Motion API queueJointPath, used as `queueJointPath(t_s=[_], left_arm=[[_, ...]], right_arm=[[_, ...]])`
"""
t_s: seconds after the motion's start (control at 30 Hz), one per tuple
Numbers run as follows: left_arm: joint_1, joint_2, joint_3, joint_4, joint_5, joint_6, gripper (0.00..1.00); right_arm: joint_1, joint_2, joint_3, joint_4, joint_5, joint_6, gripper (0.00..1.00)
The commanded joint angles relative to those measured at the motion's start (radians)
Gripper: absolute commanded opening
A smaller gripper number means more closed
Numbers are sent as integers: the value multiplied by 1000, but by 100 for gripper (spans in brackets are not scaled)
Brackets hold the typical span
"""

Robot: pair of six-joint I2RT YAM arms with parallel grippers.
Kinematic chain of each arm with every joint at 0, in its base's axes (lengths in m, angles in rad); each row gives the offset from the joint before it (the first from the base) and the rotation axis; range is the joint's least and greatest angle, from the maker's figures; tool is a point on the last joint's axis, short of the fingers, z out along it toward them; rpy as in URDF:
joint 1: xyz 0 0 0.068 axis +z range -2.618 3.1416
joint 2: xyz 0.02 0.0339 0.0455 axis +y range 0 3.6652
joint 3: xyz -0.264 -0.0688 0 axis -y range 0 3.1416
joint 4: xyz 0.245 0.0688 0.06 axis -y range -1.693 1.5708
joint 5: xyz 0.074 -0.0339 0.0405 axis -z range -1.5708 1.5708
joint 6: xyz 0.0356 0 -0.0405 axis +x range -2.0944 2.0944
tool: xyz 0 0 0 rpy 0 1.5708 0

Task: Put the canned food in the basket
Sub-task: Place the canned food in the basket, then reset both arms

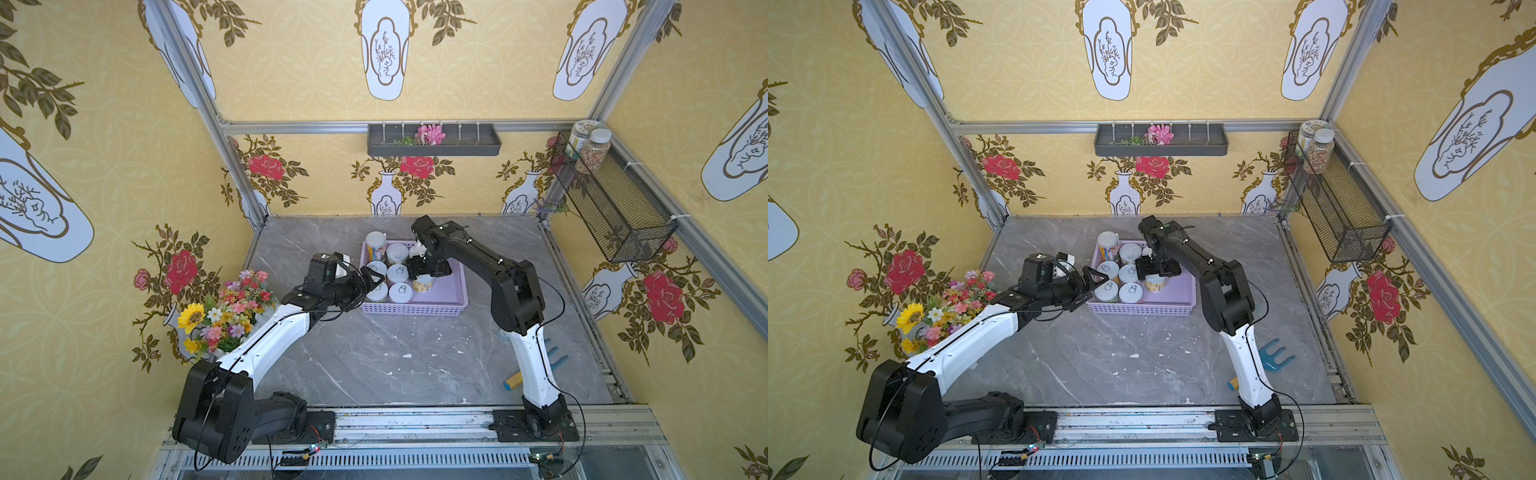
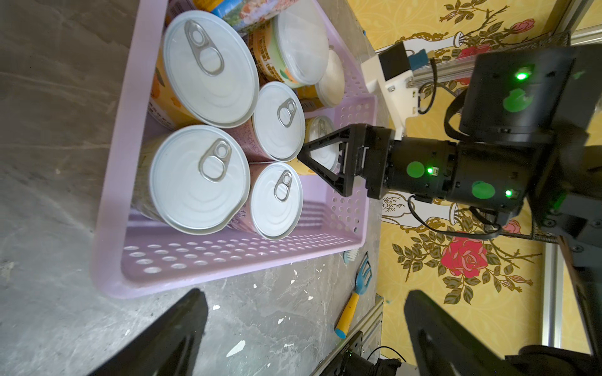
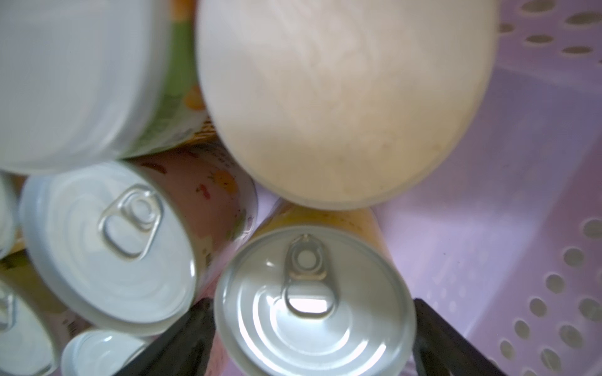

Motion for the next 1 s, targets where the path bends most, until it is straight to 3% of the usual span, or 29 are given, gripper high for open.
queueJointPath(t_s=[0.0,0.2,0.37,0.63,0.83,0.97], left_arm=[[1,11,22,-25,-26,33,100],[2,25,83,-91,-98,89,100],[1,20,116,-121,-161,142,100],[2,-84,-13,-20,-208,145,100],[1,-98,-31,13,-217,163,100],[17,-125,-48,48,-273,162,100]], right_arm=[[5,-54,-20,36,-18,-3,97],[4,-171,-108,60,-21,2,97],[3,-342,-285,140,-18,20,97],[4,-578,-570,268,-74,48,97],[4,-701,-710,313,-91,81,97],[-4,-770,-776,328,-11,98,97]])
